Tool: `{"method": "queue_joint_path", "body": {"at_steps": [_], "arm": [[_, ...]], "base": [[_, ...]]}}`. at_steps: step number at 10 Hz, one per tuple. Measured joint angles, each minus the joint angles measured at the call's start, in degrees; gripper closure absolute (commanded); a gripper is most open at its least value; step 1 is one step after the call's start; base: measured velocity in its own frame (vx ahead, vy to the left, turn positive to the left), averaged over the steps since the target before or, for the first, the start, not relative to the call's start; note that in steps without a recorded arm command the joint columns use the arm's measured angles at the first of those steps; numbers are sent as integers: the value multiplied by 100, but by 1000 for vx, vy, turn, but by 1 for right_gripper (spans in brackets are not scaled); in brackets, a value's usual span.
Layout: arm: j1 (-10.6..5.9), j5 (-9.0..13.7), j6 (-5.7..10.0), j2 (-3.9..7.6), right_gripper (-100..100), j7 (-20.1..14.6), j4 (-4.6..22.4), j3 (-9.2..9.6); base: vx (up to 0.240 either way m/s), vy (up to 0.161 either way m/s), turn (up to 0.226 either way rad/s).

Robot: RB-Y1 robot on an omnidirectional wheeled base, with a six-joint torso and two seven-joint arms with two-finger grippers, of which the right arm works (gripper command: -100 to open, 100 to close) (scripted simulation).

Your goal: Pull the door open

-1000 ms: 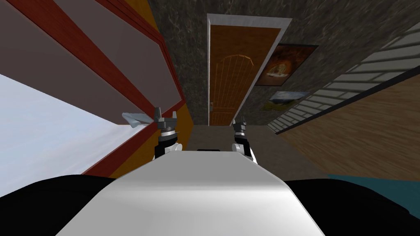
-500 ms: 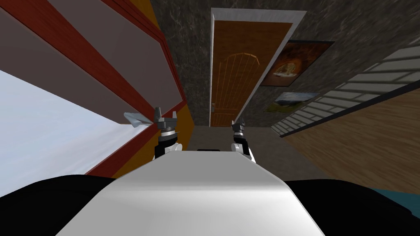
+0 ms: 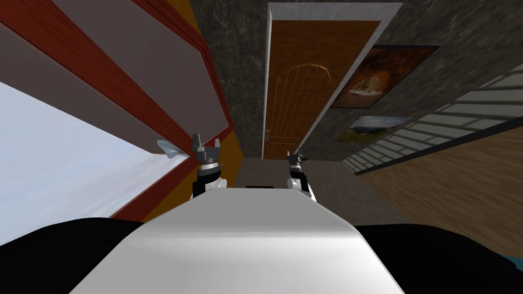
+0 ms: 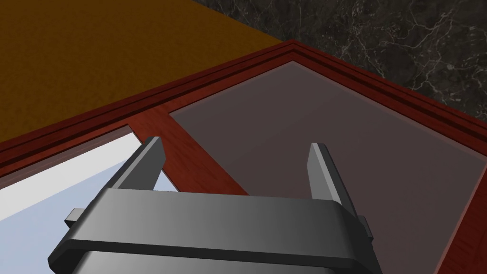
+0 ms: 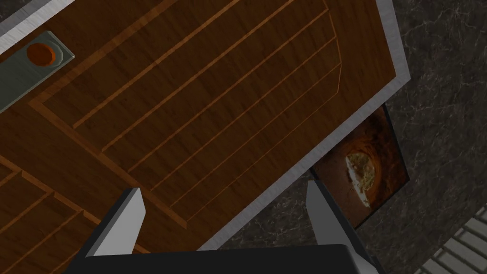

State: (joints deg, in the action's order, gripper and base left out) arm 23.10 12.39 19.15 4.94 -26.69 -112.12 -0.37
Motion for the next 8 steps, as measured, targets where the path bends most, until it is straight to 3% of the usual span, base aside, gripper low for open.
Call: {"method": "queue_joint_path", "body": {"at_steps": [8], "arm": [[-232, 249, -61, -37, -100, -971, 593, 28]], "base": [[107, 30, 47]]}}
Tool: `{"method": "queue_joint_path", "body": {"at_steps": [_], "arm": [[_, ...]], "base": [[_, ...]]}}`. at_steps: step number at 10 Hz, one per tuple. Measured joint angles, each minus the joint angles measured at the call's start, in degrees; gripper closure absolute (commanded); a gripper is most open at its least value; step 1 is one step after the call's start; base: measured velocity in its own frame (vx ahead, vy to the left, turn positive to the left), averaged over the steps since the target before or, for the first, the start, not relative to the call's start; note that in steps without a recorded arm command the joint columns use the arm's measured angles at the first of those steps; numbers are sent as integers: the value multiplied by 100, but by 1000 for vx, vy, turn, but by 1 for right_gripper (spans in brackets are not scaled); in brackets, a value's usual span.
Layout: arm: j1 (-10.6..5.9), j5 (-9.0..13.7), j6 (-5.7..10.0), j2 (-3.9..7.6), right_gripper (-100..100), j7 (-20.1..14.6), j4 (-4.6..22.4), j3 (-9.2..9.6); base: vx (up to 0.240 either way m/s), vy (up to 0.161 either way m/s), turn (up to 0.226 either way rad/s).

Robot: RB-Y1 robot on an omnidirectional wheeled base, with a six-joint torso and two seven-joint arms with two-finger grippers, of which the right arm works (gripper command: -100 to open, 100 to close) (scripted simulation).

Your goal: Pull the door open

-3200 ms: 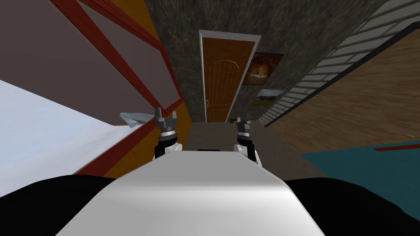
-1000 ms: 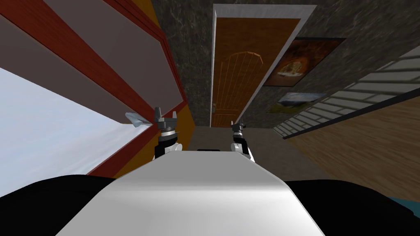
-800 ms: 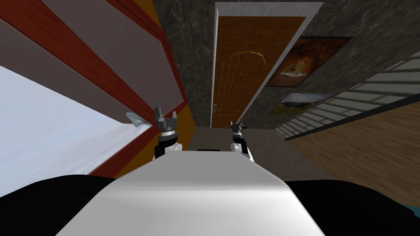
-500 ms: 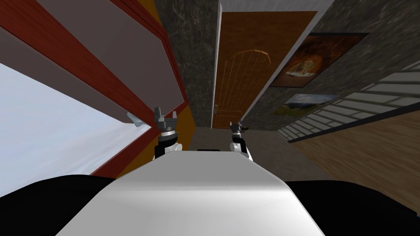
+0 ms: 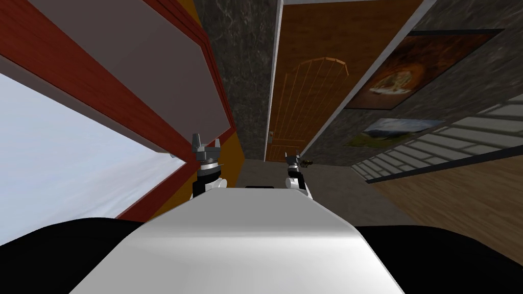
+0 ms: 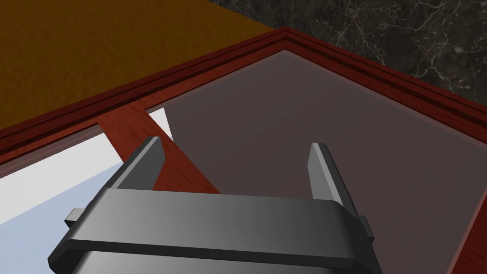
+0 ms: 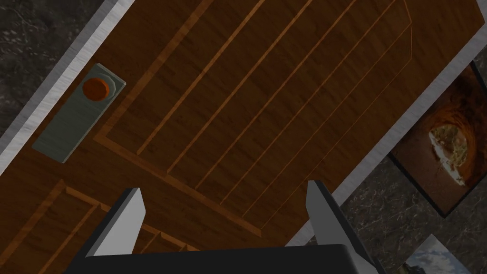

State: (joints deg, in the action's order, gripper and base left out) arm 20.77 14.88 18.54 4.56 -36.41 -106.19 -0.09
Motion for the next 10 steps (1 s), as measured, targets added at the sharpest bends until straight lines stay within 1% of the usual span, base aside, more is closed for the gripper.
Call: {"method": "queue_joint_path", "body": {"at_steps": [4, 6, 8, 10], "arm": [[-137, 128, -11, -23, -100, -493, 335, 5], [-170, 190, -72, -54, -100, -725, 410, 8], [-245, 252, -50, -62, -100, -968, 616, 14], [-283, 313, -59, -82, -100, -1199, 735, 20]], "base": [[101, 24, 44], [104, 21, 45], [112, 17, 46], [105, 11, 43]]}}
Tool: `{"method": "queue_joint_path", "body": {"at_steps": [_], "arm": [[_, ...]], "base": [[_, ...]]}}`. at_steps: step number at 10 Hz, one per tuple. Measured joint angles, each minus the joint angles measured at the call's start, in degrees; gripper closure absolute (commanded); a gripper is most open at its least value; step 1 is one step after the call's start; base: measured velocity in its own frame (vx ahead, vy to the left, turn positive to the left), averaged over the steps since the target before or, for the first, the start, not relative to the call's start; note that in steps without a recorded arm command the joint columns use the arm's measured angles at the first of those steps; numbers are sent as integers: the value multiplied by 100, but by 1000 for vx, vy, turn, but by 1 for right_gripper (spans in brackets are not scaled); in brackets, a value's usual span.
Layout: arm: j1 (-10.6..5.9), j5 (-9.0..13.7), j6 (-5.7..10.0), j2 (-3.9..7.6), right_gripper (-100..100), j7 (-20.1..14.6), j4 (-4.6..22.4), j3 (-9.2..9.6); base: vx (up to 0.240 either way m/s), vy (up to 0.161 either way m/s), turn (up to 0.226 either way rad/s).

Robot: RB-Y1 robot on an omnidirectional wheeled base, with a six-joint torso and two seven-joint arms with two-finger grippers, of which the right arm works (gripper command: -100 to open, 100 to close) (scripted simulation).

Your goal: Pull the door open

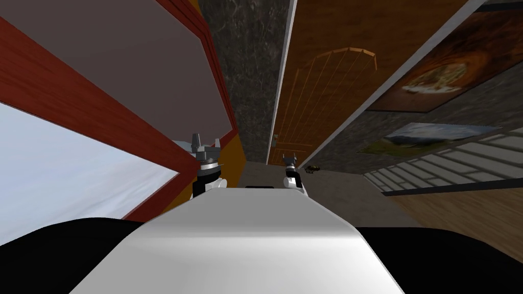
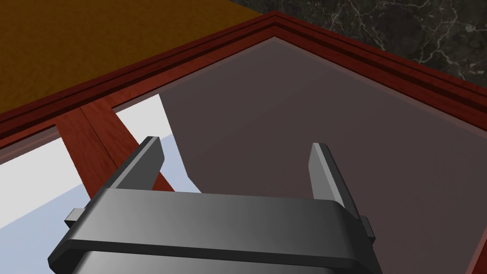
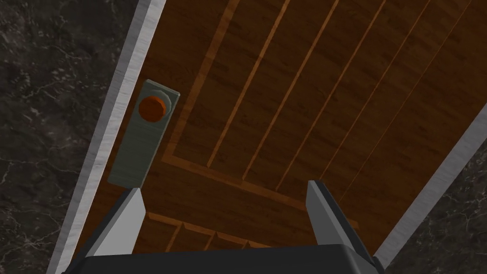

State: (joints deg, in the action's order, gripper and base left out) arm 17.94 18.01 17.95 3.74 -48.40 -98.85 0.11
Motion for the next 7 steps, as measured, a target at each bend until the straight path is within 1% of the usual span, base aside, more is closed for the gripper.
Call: {"method": "queue_joint_path", "body": {"at_steps": [3, 5, 6, 7], "arm": [[-82, 87, 2, -30, -100, -341, 228, 9], [-101, 129, -24, -92, -100, -529, 311, 27], [-115, 156, -26, -104, -100, -629, 369, 33], [-163, 190, -21, -99, -100, -743, 464, 26]], "base": [[102, 16, 39], [98, 4, 40], [105, -11, 36], [107, -4, 36]]}}
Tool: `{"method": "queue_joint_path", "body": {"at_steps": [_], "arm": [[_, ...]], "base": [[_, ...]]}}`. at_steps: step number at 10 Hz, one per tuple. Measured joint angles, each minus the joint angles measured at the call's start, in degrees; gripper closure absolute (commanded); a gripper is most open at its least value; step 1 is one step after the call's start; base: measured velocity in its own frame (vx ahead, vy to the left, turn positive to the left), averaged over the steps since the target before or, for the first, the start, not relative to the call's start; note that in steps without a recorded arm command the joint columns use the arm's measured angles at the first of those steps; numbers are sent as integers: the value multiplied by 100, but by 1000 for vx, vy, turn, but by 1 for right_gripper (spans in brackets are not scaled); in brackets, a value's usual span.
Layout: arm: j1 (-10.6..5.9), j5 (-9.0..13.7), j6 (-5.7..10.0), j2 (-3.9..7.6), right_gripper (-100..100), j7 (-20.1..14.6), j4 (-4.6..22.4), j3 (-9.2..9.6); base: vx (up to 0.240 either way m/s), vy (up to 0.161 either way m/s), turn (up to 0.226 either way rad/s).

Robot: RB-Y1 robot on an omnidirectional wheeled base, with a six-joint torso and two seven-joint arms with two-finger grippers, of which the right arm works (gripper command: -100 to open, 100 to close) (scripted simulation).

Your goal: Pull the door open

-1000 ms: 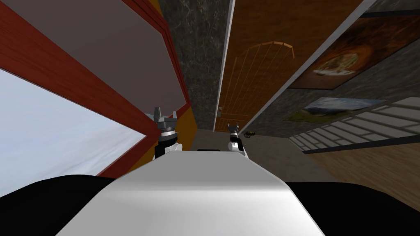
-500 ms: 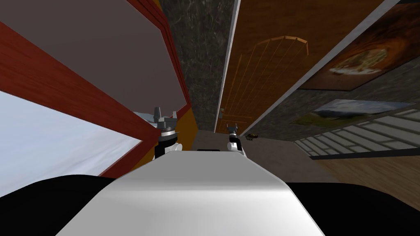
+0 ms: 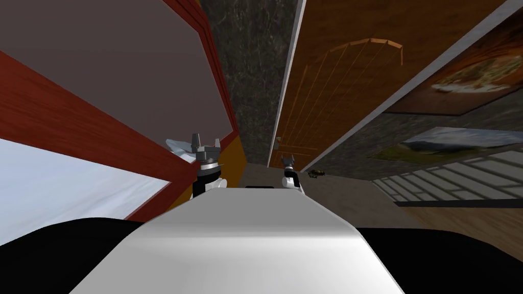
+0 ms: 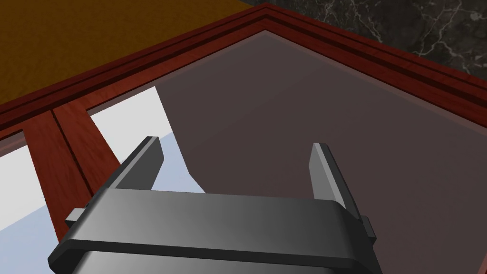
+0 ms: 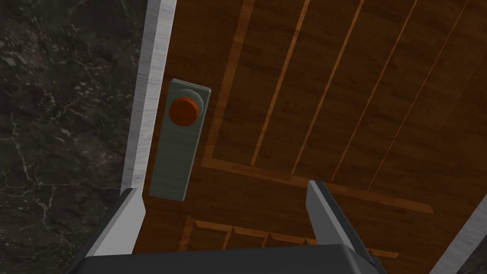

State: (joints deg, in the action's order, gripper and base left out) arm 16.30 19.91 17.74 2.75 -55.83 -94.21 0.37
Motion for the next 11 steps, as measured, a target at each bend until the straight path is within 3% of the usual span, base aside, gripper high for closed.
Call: {"method": "queue_joint_path", "body": {"at_steps": [11], "arm": [[-271, 303, -54, -264, -100, -1174, 714, 25]], "base": [[138, -14, 37]]}}
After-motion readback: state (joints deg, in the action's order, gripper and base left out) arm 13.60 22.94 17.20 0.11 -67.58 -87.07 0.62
